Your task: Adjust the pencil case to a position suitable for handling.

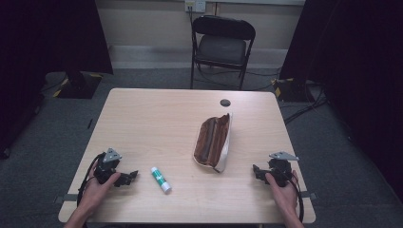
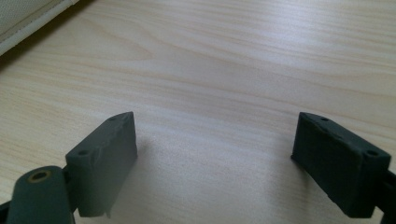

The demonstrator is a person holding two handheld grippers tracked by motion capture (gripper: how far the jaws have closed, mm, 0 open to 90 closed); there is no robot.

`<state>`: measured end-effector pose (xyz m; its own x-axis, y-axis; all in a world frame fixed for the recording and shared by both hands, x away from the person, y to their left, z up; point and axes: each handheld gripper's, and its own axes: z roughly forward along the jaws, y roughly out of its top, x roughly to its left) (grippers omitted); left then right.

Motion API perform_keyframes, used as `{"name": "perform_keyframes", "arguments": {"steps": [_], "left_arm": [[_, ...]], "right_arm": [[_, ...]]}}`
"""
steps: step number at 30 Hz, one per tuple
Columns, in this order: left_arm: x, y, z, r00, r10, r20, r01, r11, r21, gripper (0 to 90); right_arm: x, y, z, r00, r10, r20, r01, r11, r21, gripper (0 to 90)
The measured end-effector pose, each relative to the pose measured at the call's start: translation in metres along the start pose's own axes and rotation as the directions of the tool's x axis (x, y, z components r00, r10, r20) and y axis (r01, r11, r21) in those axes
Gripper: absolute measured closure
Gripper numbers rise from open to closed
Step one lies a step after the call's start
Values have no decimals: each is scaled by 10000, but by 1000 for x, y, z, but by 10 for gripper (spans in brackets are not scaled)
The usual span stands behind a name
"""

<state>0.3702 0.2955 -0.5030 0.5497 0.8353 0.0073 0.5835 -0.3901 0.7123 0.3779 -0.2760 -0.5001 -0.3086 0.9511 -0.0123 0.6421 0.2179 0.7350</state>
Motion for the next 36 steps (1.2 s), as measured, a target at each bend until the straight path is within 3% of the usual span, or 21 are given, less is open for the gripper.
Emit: {"name": "perform_keyframes", "arguments": {"steps": [9, 18, 21, 28, 36], "left_arm": [[-1, -1, -1, 10000, 5, 18, -5, 10000, -40, 3], [-1, -1, 0, 9999, -100, 78, 100, 9999, -49, 0], [-1, -1, 0, 9999, -106, 77, 107, 9999, -51, 0], [-1, -1, 0, 9999, -106, 78, 107, 9999, -51, 0], [-2, -1, 0, 9999, -86, 63, 86, 10000, -45, 3]], "right_arm": [[3, -1, -1, 9999, 127, 100, -127, 9999, 10, 135], [11, -2, -12, 9995, -284, -168, 288, 9993, 243, 220], [19, -1, -20, 9961, -385, -795, 365, 9990, -256, 261], [37, 4, -25, 9864, -718, -1480, 645, 9965, -537, 331], [55, 11, -41, 9623, -891, -2568, 592, 9908, -1218, 390]]}}
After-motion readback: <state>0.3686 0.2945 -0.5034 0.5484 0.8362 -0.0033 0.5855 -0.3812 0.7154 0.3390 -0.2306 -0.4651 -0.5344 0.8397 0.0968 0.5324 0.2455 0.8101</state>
